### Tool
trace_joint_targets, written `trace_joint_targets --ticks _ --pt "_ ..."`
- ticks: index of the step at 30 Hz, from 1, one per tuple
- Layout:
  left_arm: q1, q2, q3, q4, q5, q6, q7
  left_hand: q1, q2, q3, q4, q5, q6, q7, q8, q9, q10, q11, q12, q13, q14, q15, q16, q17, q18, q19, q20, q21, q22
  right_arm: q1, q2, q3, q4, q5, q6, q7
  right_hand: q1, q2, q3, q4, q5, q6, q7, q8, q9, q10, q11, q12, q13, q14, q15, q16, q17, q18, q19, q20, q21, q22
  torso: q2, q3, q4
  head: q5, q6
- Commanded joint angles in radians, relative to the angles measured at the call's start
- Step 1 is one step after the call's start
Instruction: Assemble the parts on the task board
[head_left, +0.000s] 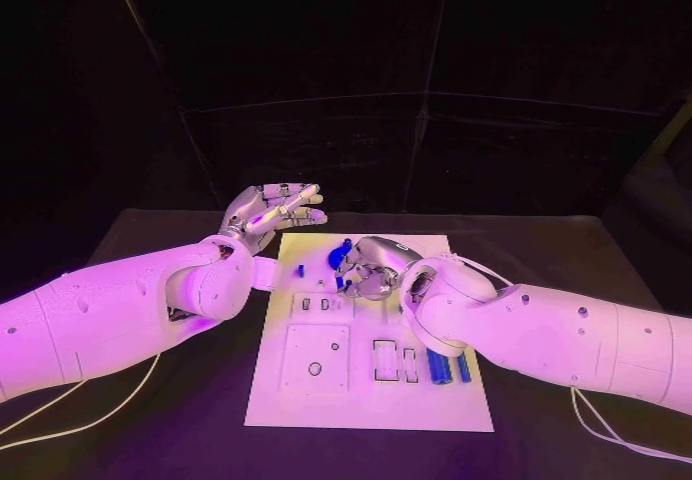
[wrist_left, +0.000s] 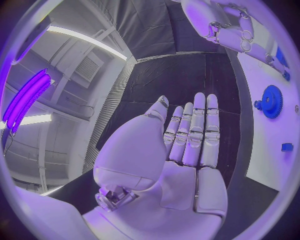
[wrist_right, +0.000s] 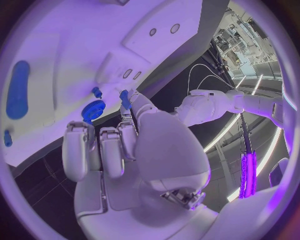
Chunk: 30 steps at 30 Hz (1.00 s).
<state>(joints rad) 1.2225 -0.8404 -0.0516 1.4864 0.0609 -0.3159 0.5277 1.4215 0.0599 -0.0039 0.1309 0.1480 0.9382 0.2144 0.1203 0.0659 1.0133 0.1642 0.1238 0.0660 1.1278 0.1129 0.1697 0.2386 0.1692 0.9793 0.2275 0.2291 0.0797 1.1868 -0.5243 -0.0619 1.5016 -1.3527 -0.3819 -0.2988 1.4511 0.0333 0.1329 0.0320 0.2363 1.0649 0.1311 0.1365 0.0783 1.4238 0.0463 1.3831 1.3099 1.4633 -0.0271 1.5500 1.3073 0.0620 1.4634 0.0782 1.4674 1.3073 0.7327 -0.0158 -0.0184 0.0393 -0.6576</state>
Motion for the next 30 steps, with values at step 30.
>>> trace_joint_targets --ticks 30 --pt "0.002 0.004 0.001 -0.003 -0.001 0.014 0.007 0.006 0.003 0.001 -0.003 0.0 0.007 -0.001 -0.004 0.0 0.006 -0.001 -0.002 0.001 0.009 0.0 -0.006 0.001 0.015 0.006 -0.002 -0.003 -0.001 -0.045 0.054 -0.004 -0.043 -0.113 0.063 -0.056 -0.024 -0.006 0.007 0.001 0.006 0.016 -0.011 0.005 0.004 -0.001 -0.01 -0.008 0.067 0.097 -0.007 -0.002 0.215 -0.015 -0.001 -0.004 0.004 0.035 0.001 0.0027 -0.0006 0.012 -0.014"
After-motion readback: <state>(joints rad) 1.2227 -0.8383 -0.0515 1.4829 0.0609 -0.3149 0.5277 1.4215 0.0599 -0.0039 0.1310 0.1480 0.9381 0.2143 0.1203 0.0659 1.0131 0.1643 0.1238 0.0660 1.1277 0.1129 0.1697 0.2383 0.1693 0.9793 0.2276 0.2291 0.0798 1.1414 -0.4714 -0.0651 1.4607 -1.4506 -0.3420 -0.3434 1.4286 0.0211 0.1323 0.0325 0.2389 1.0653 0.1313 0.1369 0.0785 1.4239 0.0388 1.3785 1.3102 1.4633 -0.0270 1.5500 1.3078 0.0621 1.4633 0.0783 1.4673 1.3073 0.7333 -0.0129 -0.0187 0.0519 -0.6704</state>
